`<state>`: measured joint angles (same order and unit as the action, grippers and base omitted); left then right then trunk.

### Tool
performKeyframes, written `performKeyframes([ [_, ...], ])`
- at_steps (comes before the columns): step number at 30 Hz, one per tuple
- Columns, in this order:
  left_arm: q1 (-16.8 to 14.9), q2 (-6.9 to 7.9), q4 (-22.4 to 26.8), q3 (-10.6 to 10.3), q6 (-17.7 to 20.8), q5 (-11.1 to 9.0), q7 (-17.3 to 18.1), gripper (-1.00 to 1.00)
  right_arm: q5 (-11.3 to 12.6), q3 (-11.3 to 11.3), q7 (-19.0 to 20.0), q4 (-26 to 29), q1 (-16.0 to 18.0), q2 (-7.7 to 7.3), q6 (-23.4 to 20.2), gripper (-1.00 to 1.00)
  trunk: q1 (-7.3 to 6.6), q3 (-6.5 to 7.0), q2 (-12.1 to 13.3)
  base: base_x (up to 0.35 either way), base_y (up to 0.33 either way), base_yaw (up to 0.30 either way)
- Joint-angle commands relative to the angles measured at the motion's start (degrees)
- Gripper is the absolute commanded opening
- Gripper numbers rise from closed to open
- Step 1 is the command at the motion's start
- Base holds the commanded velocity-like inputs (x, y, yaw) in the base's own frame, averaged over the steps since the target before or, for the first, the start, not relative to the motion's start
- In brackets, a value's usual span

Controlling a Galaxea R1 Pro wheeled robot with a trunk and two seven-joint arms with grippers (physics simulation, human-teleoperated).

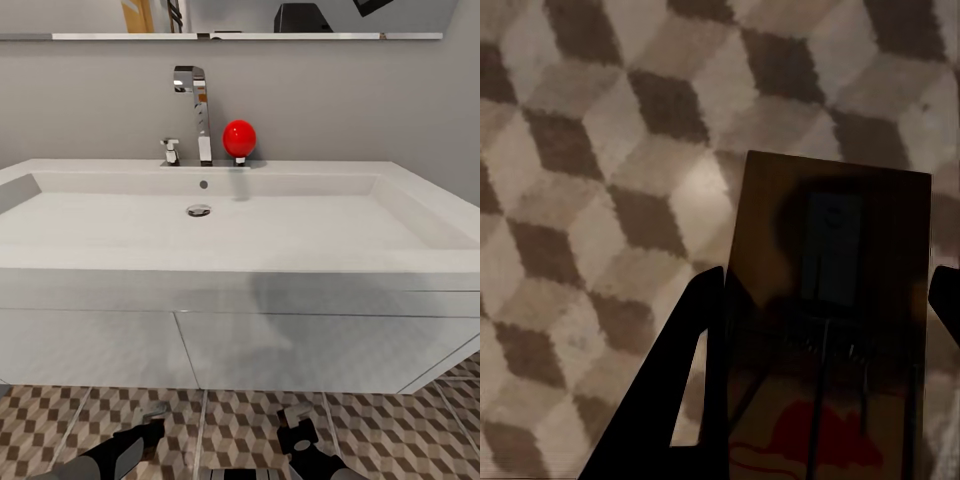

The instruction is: Take the four mousetraps from the cabinet in the bathroom and place them on the bathroom floor. Make sure all four end up on the same floor surface, and ensure that at least two of them are either under or directly next to the same bathroom sink.

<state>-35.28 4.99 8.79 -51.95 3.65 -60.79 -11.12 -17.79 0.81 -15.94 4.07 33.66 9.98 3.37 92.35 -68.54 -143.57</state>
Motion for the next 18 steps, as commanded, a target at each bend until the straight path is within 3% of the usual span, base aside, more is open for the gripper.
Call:
performKeyframes([
  [1, 0.0, 0.13, 0.2, -0.4, 0.3, -0.2, -0.5, -1.00, -0.2, 0.1, -0.3, -0.1, 0.0, 0.01, 0.1, -1.00, -0.01, -0.04, 0.0, 0.000, 0.000, 0.000],
  [18, -0.1, 1.12, 1.1, -0.2, 0.9, -0.1, -0.6, -1.00, -0.2, 0.0, -0.3, 0.3, 0.0, 0.01, -0.2, -1.00, -0.01, -0.04, 0.0, 0.000, 0.000, 0.000],
])
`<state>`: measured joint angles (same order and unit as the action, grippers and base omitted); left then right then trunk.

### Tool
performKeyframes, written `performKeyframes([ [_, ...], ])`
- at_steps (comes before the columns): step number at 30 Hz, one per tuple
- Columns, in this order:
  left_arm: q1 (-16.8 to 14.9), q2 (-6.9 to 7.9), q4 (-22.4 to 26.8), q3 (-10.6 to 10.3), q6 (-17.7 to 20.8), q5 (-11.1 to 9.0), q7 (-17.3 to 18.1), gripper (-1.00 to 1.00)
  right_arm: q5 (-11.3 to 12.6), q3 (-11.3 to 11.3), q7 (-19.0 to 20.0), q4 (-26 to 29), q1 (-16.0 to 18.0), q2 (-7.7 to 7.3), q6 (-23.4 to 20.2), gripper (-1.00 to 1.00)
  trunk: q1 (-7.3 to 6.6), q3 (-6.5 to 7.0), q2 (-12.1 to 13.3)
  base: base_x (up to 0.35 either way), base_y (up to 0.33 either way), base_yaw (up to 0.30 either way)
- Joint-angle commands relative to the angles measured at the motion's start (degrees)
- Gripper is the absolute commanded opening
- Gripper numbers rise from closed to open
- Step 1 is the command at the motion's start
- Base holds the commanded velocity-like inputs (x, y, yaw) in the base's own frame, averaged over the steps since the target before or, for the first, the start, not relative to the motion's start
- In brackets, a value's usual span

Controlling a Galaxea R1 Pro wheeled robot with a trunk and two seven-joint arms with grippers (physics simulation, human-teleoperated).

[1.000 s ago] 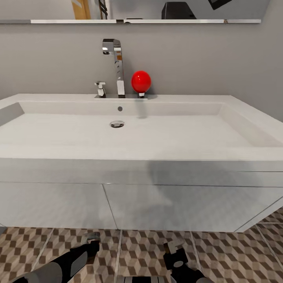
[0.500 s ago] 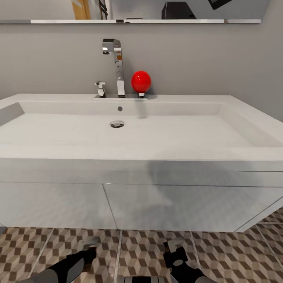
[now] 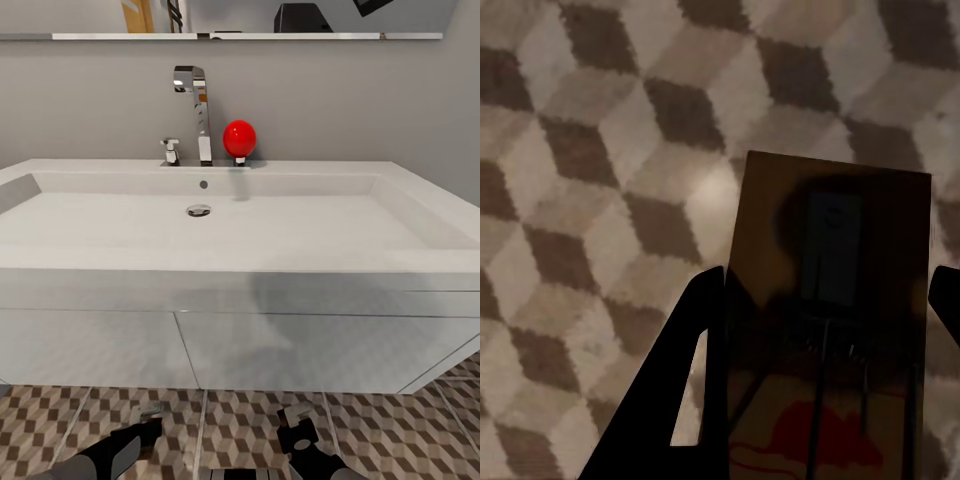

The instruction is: Take the four mousetraps from the cabinet in the bathroom and place them on the bathroom floor. Make sure all four end up on the same floor surface, and ensure that at least two of them are either under or directly next to the same bathroom sink.

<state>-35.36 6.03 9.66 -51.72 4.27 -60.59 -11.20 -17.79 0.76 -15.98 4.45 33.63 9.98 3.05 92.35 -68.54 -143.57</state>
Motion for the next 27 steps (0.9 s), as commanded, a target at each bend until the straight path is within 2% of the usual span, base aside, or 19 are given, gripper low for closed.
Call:
performKeyframes([
  [1, 0.0, 0.16, 0.3, -0.4, 0.3, -0.2, -0.5, -1.00, -0.2, 0.1, -0.3, -0.1, 0.0, 0.01, 0.1, -1.00, -0.01, -0.04, 0.0, 0.000, 0.000, 0.000],
  [12, -1.1, 0.47, 3.0, -0.4, 0.3, -0.2, -0.5, -1.00, -0.2, 0.1, -0.4, 1.1, 0.1, 0.01, 0.1, -1.00, -0.01, -0.04, 0.0, 0.000, 0.000, 0.000],
  [27, -2.7, 0.59, 3.4, -0.4, 0.3, -0.2, -0.5, -1.00, -0.1, 0.0, -0.4, 2.4, 0.1, 0.01, 0.1, -1.00, -0.01, -0.04, 0.0, 0.000, 0.000, 0.000],
])
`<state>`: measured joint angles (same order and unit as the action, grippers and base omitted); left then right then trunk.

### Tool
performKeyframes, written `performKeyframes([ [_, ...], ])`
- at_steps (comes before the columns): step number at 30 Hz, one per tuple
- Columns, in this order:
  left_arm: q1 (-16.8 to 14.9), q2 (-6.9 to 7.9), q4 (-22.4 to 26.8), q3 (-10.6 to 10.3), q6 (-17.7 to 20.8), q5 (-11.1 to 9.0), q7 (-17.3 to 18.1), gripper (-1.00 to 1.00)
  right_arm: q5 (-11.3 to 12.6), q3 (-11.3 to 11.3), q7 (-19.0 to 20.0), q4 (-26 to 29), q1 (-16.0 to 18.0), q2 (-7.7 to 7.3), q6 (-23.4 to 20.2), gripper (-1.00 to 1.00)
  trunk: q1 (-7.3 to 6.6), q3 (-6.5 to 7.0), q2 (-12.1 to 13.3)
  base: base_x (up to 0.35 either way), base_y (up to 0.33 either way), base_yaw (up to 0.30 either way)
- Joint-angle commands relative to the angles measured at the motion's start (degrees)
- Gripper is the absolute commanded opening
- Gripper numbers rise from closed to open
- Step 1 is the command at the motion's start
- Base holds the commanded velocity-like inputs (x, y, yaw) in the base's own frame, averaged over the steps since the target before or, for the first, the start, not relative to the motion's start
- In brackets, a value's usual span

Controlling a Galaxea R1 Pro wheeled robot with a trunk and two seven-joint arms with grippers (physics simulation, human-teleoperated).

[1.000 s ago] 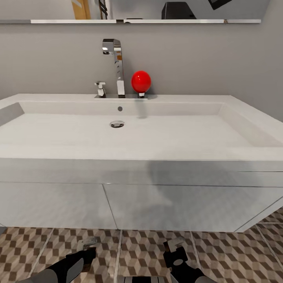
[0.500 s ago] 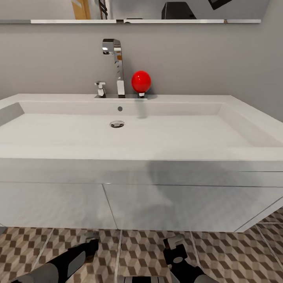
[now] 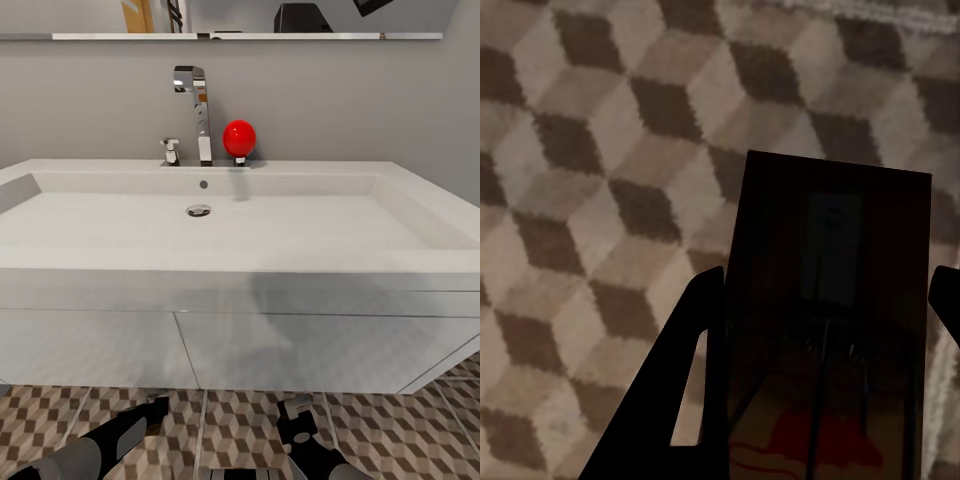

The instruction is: Take the four mousetraps from the cabinet in the bathroom and place them on the bathroom floor. Make sure all four end up on the same floor surface, and ensure that at least two of them are either under or directly next to the same bathroom sink.

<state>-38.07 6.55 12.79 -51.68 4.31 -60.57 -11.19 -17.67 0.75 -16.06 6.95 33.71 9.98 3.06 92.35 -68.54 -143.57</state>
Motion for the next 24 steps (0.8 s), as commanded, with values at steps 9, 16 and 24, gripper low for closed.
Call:
performKeyframes([
  [9, -0.1, 0.39, 0.2, -0.4, 0.0, -0.2, -0.6, -1.00, -0.3, 0.0, -0.2, 1.6, 0.5, 0.01, 0.0, -1.00, -0.01, -0.04, 0.0, 0.000, 0.000, 0.000],
  [16, -0.6, 0.74, 0.2, -0.4, -0.1, -0.2, -0.6, -1.00, -0.2, 0.0, -0.3, 1.9, 1.4, 0.01, 0.0, -1.00, -0.01, -0.04, 0.0, 0.000, 0.000, 0.000],
  [24, -1.0, 0.83, 0.2, -0.4, -0.1, -0.2, -0.6, -1.00, -0.1, 0.0, -0.3, 1.9, 3.0, 0.01, 0.0, -1.00, -0.01, -0.04, 0.0, 0.000, 0.000, 0.000],
])
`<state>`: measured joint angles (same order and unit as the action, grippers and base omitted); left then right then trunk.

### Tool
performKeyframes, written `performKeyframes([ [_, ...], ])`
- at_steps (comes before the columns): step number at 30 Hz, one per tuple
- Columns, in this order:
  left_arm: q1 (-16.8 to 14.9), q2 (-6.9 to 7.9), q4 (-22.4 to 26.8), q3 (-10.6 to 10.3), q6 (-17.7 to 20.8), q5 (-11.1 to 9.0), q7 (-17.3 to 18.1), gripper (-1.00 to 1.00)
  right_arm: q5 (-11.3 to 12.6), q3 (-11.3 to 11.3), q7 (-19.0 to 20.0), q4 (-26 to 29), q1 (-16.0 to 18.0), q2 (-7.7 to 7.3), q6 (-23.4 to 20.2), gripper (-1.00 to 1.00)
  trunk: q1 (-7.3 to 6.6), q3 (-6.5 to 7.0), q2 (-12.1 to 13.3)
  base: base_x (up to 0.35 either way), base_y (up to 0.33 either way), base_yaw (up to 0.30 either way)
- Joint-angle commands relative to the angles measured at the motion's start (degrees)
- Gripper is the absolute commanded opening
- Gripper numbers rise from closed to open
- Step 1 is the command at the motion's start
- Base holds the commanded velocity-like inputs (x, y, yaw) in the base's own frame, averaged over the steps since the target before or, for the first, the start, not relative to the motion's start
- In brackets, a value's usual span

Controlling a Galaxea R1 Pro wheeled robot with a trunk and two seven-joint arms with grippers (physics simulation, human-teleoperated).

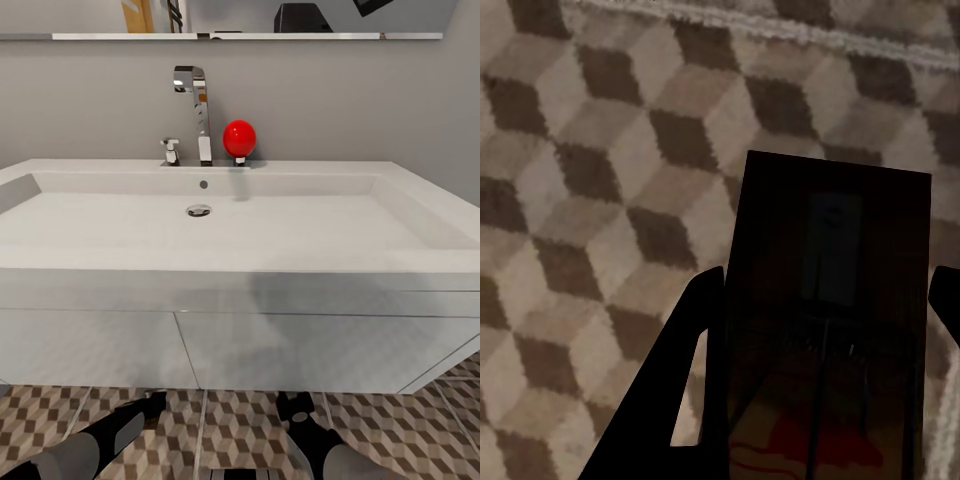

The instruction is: Take the four mousetraps from the cabinet in the bathroom and place them on the bathroom floor. Make sure all four end up on the same floor surface, and ensure that at least two of them are either under or directly next to the same bathroom sink.

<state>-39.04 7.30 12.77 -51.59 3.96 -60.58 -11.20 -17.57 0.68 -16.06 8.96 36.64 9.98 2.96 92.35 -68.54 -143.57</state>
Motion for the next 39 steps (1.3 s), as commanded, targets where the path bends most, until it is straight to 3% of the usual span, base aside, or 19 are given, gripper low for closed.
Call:
performKeyframes([
  [1, 0.0, 0.08, 0.2, -0.4, 0.3, -0.2, -0.5, -1.00, -0.2, 0.0, -0.3, -0.1, 0.2, 0.01, 0.1, -1.00, -0.01, -0.05, 0.0, 0.000, 0.000, 0.000],
  [5, -0.5, 0.08, 0.2, -0.4, 0.3, -0.2, -0.5, -1.00, 0.1, 0.0, -0.3, -0.1, 1.1, 0.01, 0.1, -1.00, -0.01, -0.05, 0.0, 0.000, 0.000, 0.000],
  [9, -0.9, 0.08, 0.2, -0.4, 0.4, -0.3, -0.5, -1.00, 6.7, 0.1, -0.1, -0.1, 1.7, 0.01, -0.3, -1.00, -0.01, -0.05, 0.0, 0.000, 0.000, 0.000],
  [11, -0.9, 0.08, 0.2, -0.4, 0.4, -0.3, -0.5, -1.00, 8.3, 0.1, -0.1, -0.1, 1.9, 0.01, -1.6, -1.00, -0.01, -0.05, 0.0, 0.000, 0.000, 0.000],
  [39, -1.8, 0.17, 0.2, -0.3, 0.2, -0.3, -0.4, -1.00, 8.8, 0.4, 0.0, 0.0, 2.4, 0.01, -3.2, -1.00, -0.01, -0.05, 0.0, 0.000, 0.000, 0.000],
])
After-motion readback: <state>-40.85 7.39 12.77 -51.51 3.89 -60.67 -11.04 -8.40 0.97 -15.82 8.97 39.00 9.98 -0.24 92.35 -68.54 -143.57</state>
